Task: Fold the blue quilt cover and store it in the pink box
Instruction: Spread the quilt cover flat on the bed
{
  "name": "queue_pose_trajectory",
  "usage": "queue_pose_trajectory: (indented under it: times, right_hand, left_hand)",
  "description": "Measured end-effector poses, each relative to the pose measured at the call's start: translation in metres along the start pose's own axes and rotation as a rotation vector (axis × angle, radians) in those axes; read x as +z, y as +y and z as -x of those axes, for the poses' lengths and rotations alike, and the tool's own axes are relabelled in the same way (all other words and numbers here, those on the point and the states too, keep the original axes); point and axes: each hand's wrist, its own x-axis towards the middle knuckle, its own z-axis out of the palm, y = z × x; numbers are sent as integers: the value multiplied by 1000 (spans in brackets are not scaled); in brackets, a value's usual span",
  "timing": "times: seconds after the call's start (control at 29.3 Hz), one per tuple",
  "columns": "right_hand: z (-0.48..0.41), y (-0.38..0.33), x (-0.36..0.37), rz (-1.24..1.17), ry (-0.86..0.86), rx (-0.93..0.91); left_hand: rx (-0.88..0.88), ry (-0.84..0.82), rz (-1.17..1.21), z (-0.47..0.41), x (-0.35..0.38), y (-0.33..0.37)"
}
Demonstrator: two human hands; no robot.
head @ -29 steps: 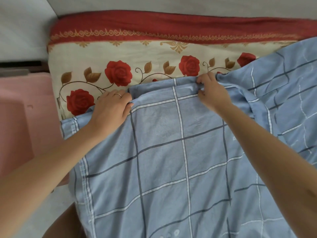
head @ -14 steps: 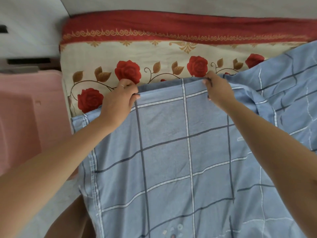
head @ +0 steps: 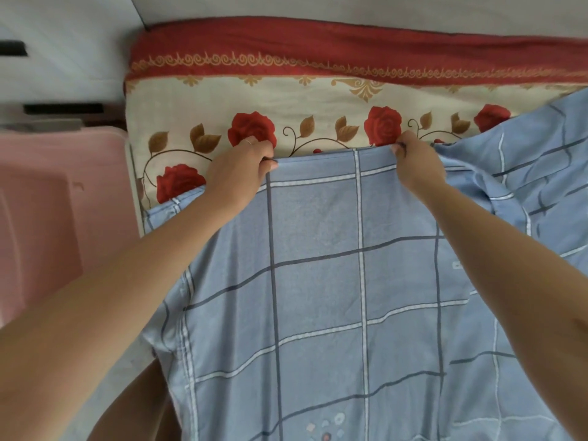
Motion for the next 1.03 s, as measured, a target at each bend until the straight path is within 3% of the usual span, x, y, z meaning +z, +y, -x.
queue_pose_trajectory:
  times: [0.24, 0.41, 0.58, 0.68, 0.79, 0.85, 0.92, 1.03]
  right_hand:
    - [0, -3, -1, -25, 80, 40]
    - [-2, -8, -1, -52, 48, 35]
    - [1, -20, 2, -80, 79, 211]
    - [17, -36, 1, -292, 130, 321]
    - [53, -66, 7, -374, 246, 297]
    - [87, -85, 25, -283, 224, 108]
    - [116, -99, 48, -210, 103, -84]
    - [131, -110, 76, -130, -134, -105]
  left_hand:
    - [47, 48, -64, 1, 3, -3]
    - [79, 68, -53, 1, 4, -8]
    - [68, 70, -61, -2, 9, -8]
    - [39, 61, -110, -2, 2, -7]
    - [47, -93, -106, -1, -13, -7]
    - [13, -262, -26, 3, -26, -7]
    - [-51, -425, 101, 4, -37, -8]
    - [-73, -614, 202, 8, -53, -11]
